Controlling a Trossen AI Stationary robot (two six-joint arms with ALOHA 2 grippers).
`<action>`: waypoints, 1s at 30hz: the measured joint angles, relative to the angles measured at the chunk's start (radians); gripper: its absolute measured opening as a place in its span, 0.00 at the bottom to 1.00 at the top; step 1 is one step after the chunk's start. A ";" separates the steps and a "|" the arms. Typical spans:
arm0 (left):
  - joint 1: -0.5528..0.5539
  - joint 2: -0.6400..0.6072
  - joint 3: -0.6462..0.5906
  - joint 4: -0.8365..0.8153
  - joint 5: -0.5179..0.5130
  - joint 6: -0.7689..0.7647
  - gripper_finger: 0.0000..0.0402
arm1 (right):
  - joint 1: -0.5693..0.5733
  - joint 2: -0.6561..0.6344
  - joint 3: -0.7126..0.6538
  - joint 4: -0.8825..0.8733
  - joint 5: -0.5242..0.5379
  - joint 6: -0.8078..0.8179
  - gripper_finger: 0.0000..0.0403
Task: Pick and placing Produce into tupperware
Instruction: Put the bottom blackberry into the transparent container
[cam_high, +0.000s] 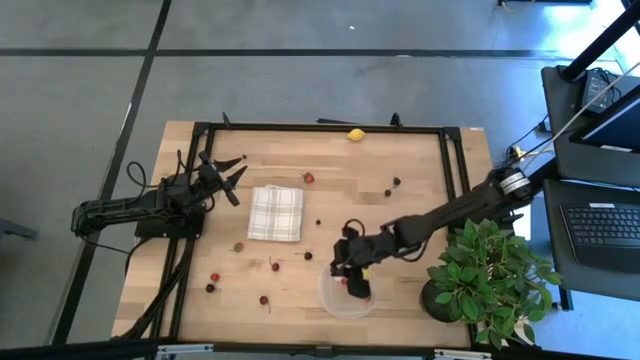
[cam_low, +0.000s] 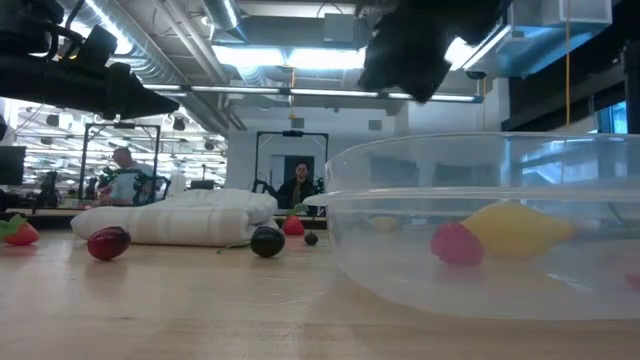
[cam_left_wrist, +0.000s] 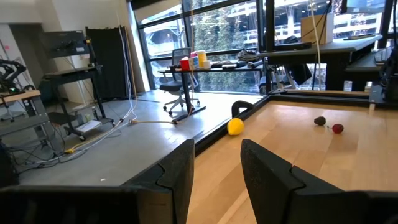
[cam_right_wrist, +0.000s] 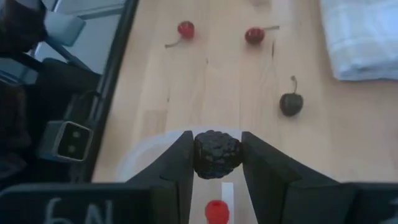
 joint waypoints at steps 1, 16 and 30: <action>0.000 0.000 0.000 0.000 0.000 0.000 0.31 | 0.000 0.020 0.000 0.013 -0.001 0.000 0.29; 0.000 0.000 0.000 0.000 0.001 -0.019 0.31 | 0.017 0.192 0.000 0.055 -0.082 0.031 0.29; 0.000 0.000 0.000 0.000 0.001 -0.020 0.31 | 0.016 0.192 0.000 0.052 -0.084 0.080 0.41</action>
